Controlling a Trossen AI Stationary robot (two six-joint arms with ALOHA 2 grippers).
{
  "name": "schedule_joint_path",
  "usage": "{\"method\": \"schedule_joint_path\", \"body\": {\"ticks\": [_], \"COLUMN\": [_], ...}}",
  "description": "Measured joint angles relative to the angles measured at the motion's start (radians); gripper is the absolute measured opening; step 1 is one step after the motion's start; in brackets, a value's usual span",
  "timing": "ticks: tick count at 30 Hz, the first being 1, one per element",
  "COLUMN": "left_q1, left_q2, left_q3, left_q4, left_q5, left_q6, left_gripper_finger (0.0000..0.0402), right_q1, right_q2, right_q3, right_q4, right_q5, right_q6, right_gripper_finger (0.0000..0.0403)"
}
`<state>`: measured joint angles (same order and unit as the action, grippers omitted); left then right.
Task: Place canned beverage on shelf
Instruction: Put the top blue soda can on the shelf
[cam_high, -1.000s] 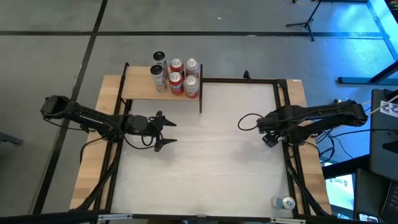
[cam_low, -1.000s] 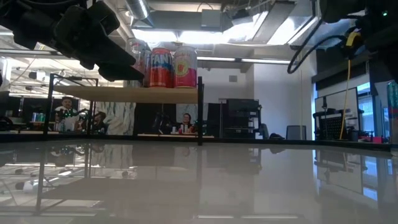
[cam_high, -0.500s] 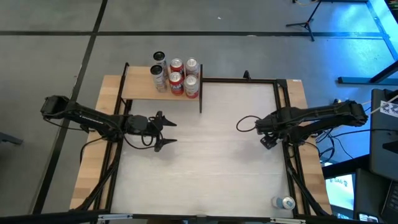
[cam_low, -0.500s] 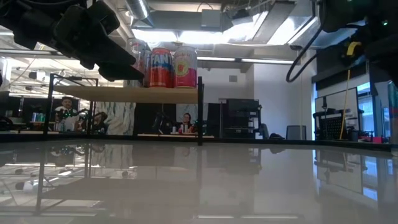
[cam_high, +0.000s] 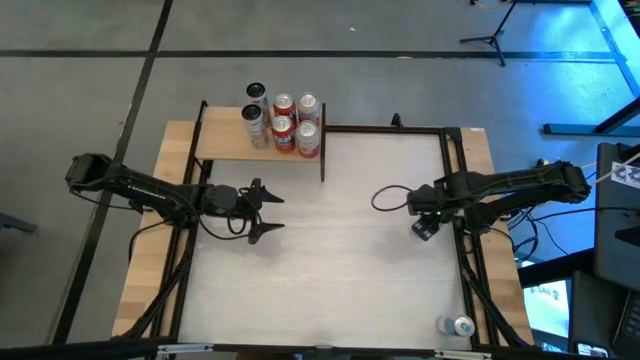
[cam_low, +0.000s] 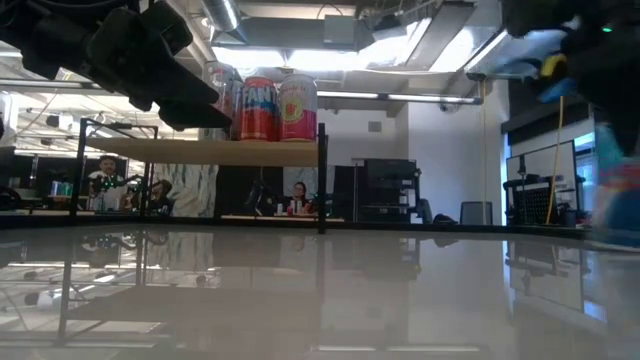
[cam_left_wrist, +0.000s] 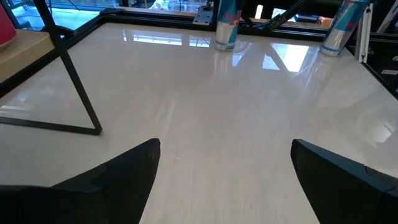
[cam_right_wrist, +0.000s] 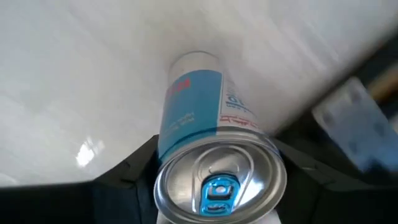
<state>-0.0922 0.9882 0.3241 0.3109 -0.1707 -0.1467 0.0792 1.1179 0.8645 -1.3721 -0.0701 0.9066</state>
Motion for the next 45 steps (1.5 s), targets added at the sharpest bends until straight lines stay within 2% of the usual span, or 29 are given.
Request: {"method": "schedule_joint_path", "body": {"ticks": [6, 14, 21, 26, 31, 38, 45], "left_q1": [0.000, -0.001, -0.001, -0.007, -0.036, -0.080, -0.093], "left_q2": [0.000, 0.001, 0.030, 0.104, 0.208, 0.324, 0.331], "left_q3": [0.000, 0.001, 0.001, 0.001, 0.001, 0.001, 0.000], "left_q4": [0.009, 0.021, -0.006, -0.020, 0.032, 0.145, 0.148], "left_q5": [0.000, 0.012, 0.031, 0.029, -0.069, -0.099, -0.101], "left_q6": [0.006, 0.018, -0.003, -0.055, -0.070, -0.076, -0.080], "left_gripper_finger": [0.0352, 0.0352, 0.0352, 0.0352, 0.0352, 0.0352, 0.0352], "right_q1": [0.000, 0.000, 0.000, 0.000, 0.000, 0.000, 0.000], "right_q2": [0.050, 0.228, 0.462, 0.631, 0.777, 0.906, 0.934], "right_q3": [0.084, 0.214, 0.456, 0.676, 0.859, 0.982, 1.005], "right_q4": [0.184, 0.466, 0.485, 0.435, 0.348, 0.304, 0.293], "right_q5": [0.053, 0.099, 0.132, 0.130, 0.131, 0.112, 0.104], "right_q6": [-0.093, -0.371, -0.596, -0.742, -0.857, -0.919, -0.906], "right_gripper_finger": [0.0217, 0.0217, 0.0217, 0.0217, 0.0217, 0.0217, 0.0228]}}
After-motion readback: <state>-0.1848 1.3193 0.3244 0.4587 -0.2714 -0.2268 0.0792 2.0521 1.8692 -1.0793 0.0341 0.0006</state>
